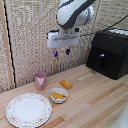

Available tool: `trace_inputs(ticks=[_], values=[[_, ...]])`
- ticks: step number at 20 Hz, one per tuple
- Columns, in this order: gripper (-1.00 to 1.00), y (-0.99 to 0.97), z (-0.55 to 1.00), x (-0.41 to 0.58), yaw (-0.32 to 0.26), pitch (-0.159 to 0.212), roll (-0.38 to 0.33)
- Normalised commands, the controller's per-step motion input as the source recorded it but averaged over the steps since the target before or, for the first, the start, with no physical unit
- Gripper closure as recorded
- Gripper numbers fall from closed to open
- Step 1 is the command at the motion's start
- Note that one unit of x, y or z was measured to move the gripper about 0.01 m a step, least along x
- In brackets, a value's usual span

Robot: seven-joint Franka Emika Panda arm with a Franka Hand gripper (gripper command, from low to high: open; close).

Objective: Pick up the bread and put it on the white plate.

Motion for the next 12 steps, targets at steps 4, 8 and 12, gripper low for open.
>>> trace_inputs(ticks=[4, 8, 12], values=[[-1.00, -0.67, -0.09, 0.147, -0.008, 0.035, 0.100], [-1.00, -0.88, -0.15, 0.150, 0.000, 0.048, 0.131], [-1.00, -0.73, -0.21, 0.157, 0.018, 0.036, 0.111]])
